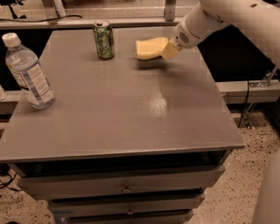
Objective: Move sponge near green can
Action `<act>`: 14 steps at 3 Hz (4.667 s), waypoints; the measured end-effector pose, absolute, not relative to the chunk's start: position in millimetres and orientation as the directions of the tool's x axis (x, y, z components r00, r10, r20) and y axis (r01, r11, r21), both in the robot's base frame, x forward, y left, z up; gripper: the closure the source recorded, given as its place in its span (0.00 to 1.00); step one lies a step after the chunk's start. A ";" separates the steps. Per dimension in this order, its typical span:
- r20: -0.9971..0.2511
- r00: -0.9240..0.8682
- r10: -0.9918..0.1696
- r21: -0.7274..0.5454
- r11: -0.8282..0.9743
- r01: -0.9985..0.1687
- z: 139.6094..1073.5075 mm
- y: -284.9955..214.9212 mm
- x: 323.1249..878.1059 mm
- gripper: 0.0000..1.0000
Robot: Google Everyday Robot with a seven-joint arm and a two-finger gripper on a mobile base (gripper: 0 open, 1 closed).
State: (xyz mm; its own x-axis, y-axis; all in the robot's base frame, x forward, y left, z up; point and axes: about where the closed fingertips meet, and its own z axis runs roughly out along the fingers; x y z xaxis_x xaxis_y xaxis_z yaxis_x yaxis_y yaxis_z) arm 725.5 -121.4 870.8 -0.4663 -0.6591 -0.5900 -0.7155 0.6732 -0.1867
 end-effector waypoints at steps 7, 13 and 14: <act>-0.633 -0.402 -0.662 -0.130 0.602 -0.788 857.0 -31.0 761.0 0.36; -0.757 -0.340 -0.559 -0.073 0.589 -0.805 906.7 -134.8 732.7 0.00; -0.781 -0.294 -0.551 -0.072 0.547 -0.834 931.6 -154.2 712.8 0.00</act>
Offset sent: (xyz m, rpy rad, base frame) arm 0.0385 0.0585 0.0005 0.0258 -0.0269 0.0483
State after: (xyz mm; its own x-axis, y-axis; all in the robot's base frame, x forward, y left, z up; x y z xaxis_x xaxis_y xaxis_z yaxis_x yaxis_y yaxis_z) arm 712.8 -154.2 931.6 -0.2941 -0.5509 -0.7810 -0.8342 0.5468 -0.0716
